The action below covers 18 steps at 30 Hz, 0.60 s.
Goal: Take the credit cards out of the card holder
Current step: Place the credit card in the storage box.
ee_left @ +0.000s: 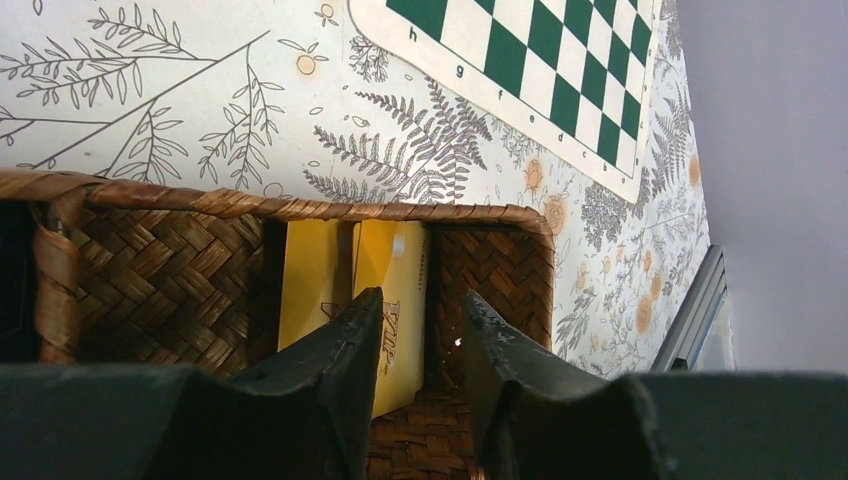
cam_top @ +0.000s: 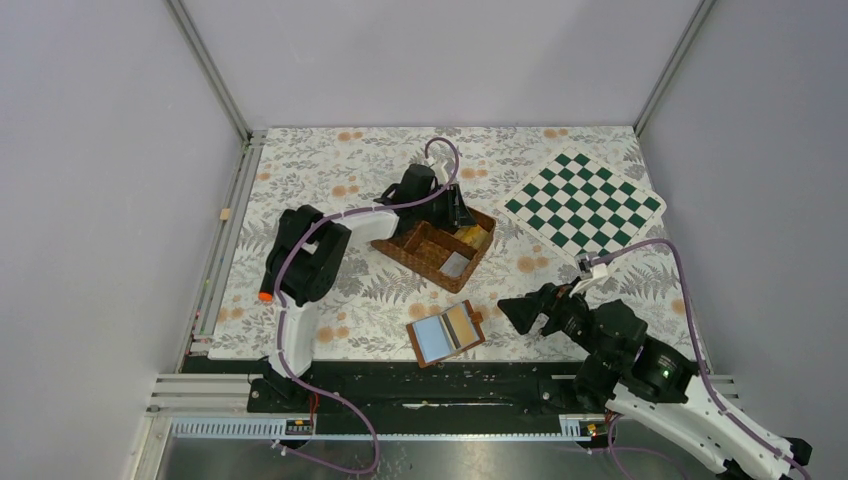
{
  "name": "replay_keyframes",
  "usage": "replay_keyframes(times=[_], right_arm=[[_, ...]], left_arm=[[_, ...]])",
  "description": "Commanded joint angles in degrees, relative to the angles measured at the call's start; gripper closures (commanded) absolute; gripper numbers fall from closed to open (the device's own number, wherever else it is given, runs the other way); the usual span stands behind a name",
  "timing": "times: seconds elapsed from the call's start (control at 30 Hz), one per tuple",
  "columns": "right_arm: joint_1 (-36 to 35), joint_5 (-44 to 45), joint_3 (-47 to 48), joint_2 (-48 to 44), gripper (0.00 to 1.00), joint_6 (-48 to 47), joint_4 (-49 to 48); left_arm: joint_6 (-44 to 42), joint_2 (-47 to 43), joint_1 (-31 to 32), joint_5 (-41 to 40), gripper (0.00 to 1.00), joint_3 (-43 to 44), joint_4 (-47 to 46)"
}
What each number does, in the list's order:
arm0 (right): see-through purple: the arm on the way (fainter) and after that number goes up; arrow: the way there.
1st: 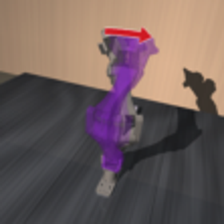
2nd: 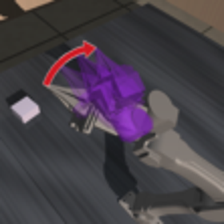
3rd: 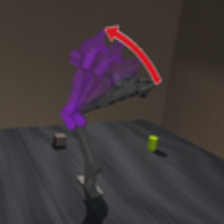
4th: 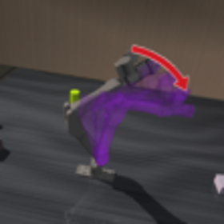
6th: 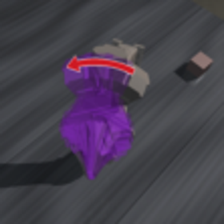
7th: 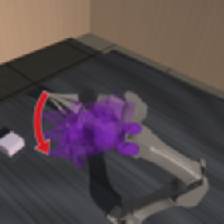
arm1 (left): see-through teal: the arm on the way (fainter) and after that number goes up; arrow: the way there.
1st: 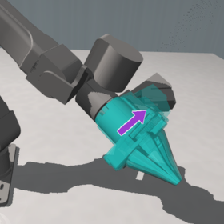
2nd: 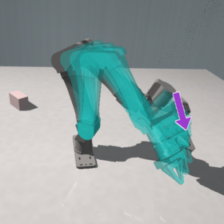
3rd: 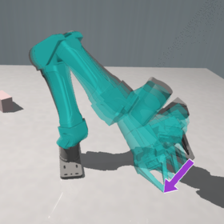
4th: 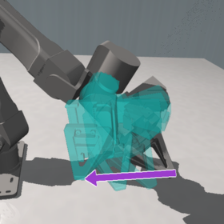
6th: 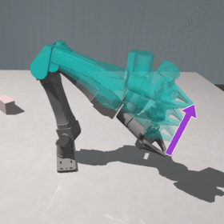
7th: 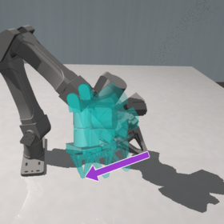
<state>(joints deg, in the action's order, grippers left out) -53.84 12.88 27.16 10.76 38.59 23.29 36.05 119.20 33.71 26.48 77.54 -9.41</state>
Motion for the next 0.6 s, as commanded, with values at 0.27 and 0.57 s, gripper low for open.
replay_keyframes(times=[0.27, 0.57], right_arm=[[0.2, -0.8, 3.0, 11.1, 0.01, 2.1, 0.0], [0.2, -15.4, 2.4, 24.4, 0.41, 1.5, -10.4]], left_arm=[[0.6, -14.3, -0.4, 3.1, 0.63, 0.4, 3.2], [4.4, -34.5, -0.2, -1.6, 0.62, -15.1, 9.9]])
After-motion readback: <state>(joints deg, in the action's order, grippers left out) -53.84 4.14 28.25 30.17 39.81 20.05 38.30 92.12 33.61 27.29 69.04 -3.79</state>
